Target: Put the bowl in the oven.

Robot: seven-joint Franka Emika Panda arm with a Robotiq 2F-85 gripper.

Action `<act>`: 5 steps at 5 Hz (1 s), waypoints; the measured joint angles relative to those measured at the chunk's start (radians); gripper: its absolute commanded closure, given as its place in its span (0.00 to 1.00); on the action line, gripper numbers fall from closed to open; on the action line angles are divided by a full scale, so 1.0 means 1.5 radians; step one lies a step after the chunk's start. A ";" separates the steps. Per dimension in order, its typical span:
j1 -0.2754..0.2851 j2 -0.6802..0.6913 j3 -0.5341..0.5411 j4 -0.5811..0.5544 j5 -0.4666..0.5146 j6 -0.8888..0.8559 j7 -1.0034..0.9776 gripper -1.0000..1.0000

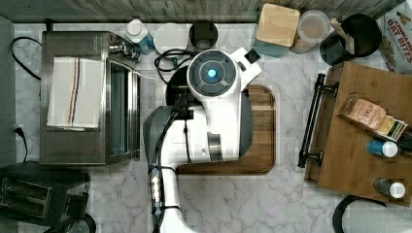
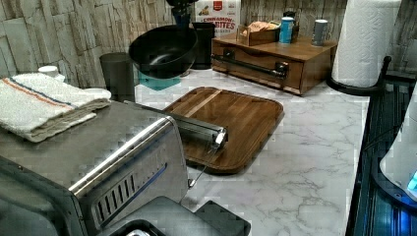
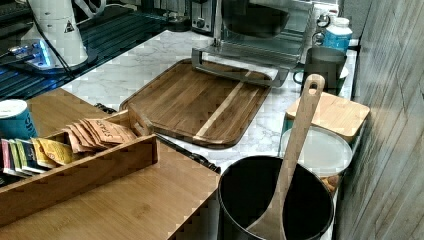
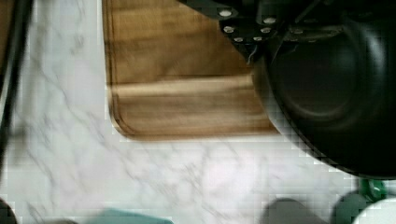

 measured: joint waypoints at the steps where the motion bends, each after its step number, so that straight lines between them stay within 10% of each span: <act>1: 0.017 0.006 0.020 -0.021 0.000 0.043 -0.004 1.00; 5: 0.078 0.081 0.077 -0.068 0.075 0.080 0.004 1.00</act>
